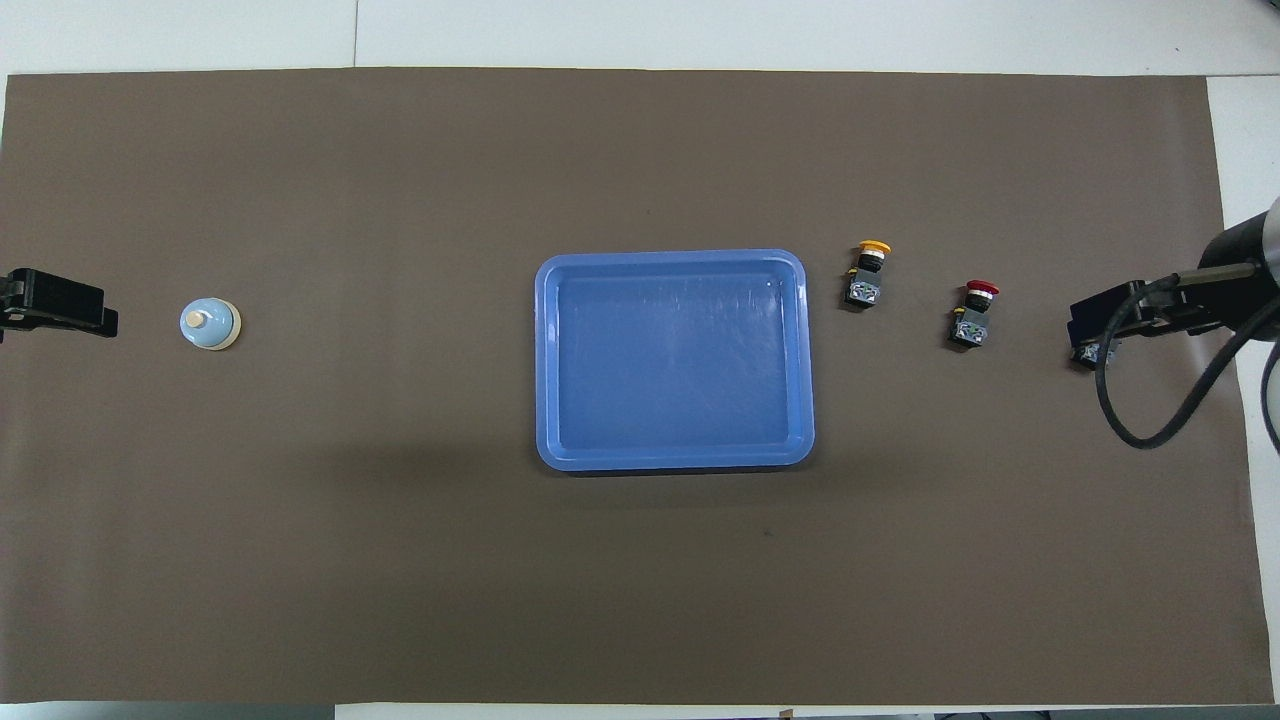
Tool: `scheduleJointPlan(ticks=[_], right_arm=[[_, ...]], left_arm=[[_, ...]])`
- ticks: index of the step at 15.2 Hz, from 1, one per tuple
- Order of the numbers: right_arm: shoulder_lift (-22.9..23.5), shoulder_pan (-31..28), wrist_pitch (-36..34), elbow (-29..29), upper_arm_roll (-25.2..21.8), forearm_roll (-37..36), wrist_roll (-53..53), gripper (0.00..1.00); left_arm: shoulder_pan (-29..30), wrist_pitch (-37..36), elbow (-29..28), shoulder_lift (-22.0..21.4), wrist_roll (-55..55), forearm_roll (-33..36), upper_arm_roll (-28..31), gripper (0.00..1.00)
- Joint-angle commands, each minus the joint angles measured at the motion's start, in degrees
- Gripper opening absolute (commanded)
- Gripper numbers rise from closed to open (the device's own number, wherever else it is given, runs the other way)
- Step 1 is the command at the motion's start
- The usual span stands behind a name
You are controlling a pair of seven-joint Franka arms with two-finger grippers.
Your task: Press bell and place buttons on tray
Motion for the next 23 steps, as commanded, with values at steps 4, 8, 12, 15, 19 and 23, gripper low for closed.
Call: scheduleJointPlan(ticks=[4,8,12,15,19,23], right_arm=[[-0.88,-0.66,-0.14,-0.83,0.11,0.81,-1.13,1.00],[-0.88,-0.66,-0.14,-0.83,0.11,0.81,-1.13,1.00],[-0.88,-0.66,-0.14,-0.83,0.11,0.81,-1.13,1.00],[-0.88,-0.66,-0.13,-0.83,0.11,0.81,-1.13,1.00],[-0.88,-0.66,-0.14,-0.83,0.11,0.81,-1.13,1.00],[-0.88,-0.66,-0.14,-0.92,0.11,0.81,-1.13,1.00]], left_arm=[[0.11,0.45,-0.88,-1.16,-0.20,-0.29,0.34,1.00],[-0.16,3.86,-1.92,-1.24,-0.64,-0.11,0.17,0.93],[0.55,5.29,-5.44,-2.65,-1.16,-0.20,0.52,0.00],[0.72,5.81,-6.94,-2.22,-1.25,-0.20,0.61,0.00],[3.79,7.83,-6.94,0.85,-0.90,-0.11,0.61,0.00],[4.32,13.88,-7.03,6.91,-0.46,-0.11,0.61,0.00]])
